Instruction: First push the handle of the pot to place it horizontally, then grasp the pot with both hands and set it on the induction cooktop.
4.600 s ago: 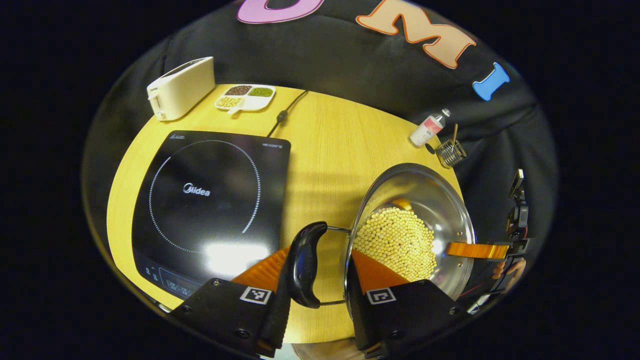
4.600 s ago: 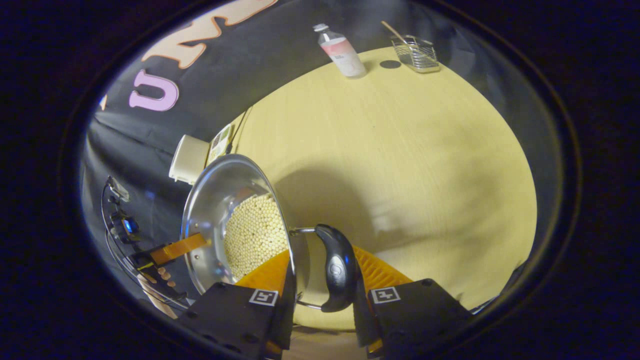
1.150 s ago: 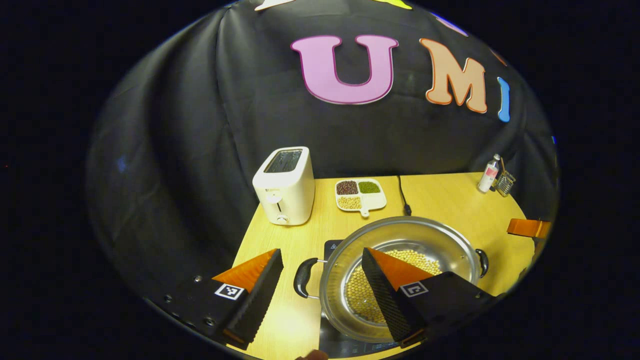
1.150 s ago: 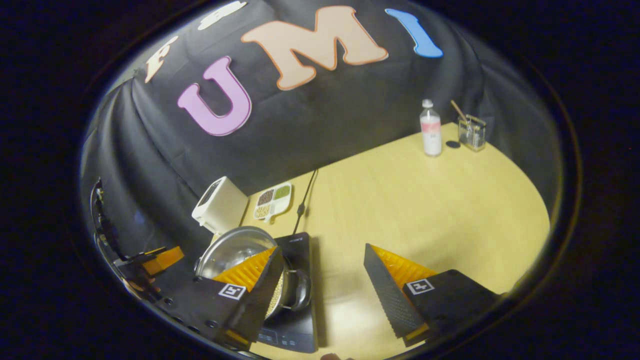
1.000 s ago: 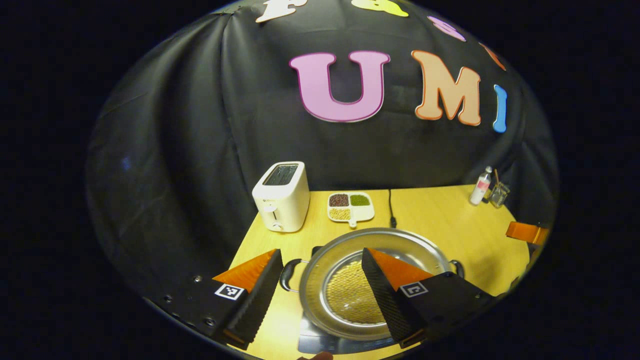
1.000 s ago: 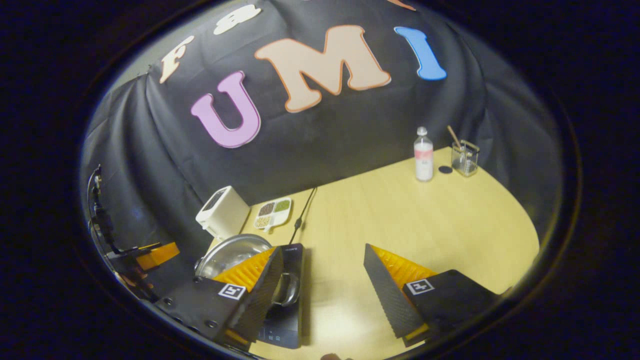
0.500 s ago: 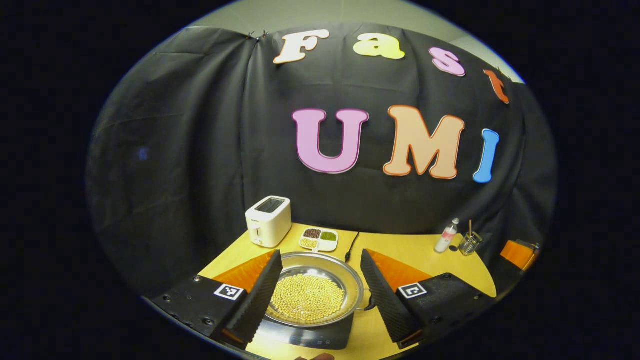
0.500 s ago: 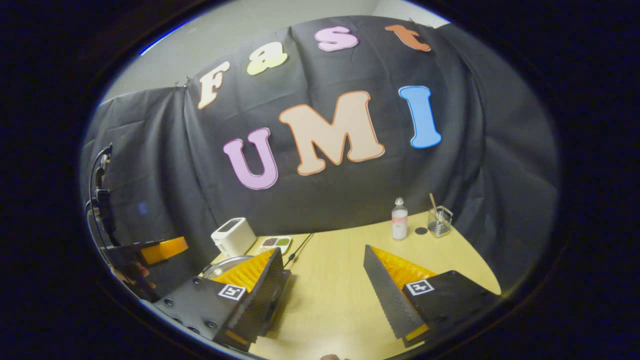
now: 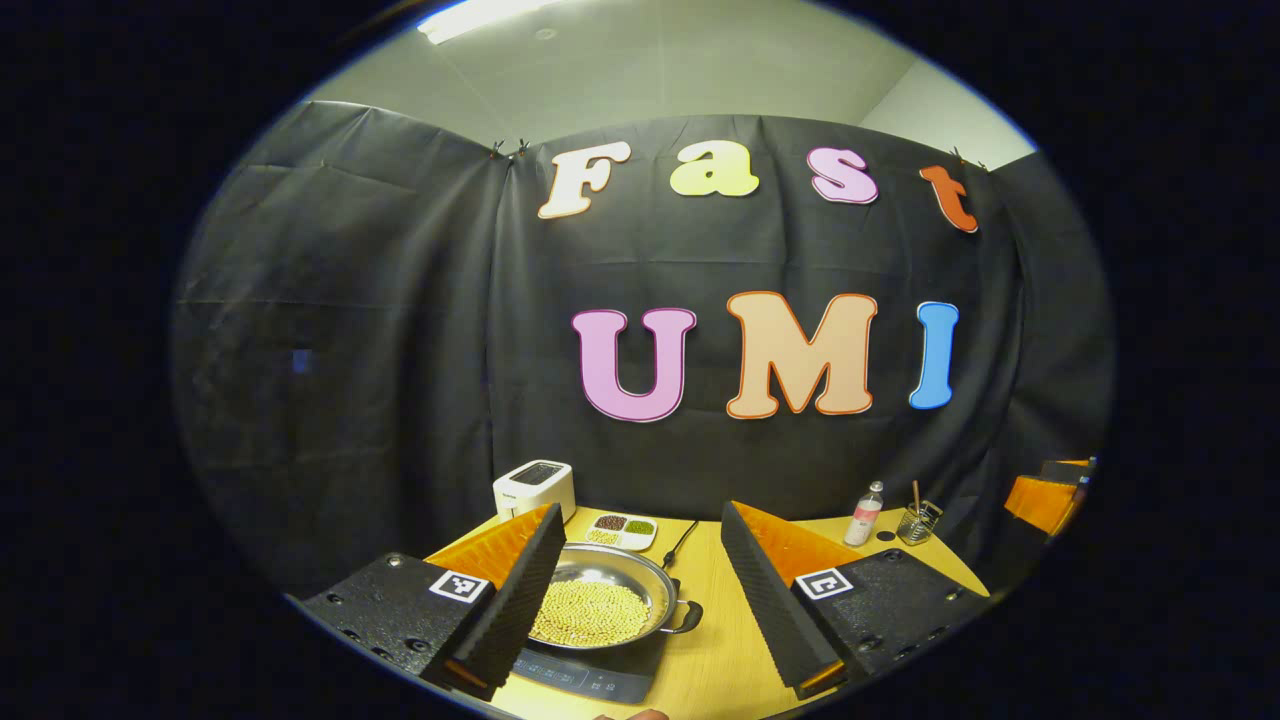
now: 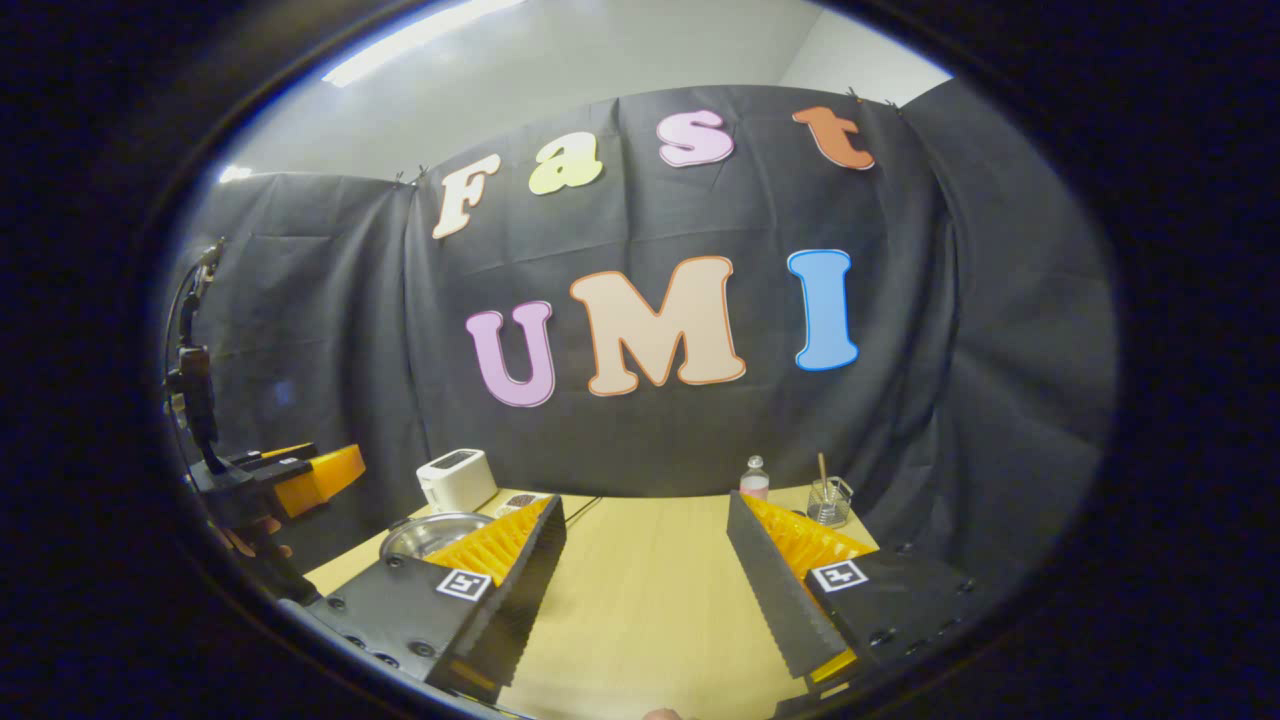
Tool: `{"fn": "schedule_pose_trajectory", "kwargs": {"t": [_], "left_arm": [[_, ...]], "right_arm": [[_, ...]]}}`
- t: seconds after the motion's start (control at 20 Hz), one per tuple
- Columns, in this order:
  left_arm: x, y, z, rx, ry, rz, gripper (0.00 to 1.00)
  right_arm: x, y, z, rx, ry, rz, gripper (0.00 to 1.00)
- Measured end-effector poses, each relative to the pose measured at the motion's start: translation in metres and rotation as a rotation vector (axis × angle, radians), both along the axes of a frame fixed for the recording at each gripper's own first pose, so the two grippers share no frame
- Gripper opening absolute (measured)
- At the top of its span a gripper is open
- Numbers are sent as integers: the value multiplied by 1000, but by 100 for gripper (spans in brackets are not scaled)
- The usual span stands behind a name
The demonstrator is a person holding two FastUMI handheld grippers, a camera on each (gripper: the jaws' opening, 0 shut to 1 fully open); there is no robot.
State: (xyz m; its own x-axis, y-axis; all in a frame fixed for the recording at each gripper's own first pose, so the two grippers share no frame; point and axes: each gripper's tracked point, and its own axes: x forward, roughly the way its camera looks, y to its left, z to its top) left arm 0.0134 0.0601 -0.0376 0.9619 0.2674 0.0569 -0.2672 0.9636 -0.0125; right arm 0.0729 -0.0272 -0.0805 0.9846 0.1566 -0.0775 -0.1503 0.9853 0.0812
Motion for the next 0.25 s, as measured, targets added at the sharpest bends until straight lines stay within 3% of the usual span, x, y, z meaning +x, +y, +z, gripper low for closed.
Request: {"fn": "schedule_pose_trajectory", "kwargs": {"t": [0.25], "left_arm": [[-9,-6,0,8,-1,8,96]], "right_arm": [[-9,-12,0,8,-6,-5,91]]}}
